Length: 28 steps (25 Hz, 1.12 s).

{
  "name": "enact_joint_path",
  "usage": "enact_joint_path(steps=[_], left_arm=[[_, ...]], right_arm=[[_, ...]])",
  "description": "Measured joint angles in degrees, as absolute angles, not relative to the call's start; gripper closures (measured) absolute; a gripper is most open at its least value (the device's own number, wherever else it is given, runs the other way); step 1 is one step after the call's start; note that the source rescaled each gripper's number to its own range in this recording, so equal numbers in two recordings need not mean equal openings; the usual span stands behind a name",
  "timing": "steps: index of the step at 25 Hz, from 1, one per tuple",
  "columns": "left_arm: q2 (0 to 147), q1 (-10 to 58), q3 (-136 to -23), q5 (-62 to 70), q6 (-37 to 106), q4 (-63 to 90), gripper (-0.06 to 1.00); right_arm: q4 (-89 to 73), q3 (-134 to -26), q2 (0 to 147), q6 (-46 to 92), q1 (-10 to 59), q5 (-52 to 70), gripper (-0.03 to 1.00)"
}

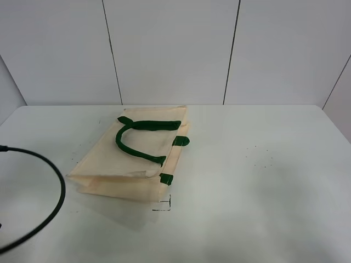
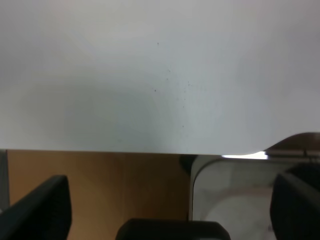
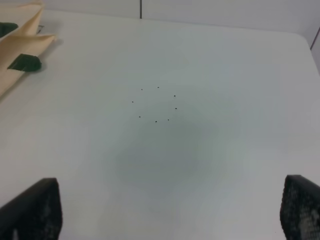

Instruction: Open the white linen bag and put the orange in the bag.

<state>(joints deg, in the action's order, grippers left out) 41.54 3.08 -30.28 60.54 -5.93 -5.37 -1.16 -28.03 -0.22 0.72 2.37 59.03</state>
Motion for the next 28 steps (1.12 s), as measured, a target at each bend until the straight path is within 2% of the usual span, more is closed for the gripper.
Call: enact_joint_path(steps=[9, 28], left_arm=[[20.6, 3.1, -28.8, 60.6, -5.4, -5.2, -0.05], [-0.1, -0.5, -28.6, 60.8, -5.3, -5.3, -0.05]], right_arm=[[-1.2, -28.0, -0.2, 0.7, 2.4, 59.0, -0.03], [-1.2, -28.0, -0.2, 0.6, 2.4, 59.0, -0.03]])
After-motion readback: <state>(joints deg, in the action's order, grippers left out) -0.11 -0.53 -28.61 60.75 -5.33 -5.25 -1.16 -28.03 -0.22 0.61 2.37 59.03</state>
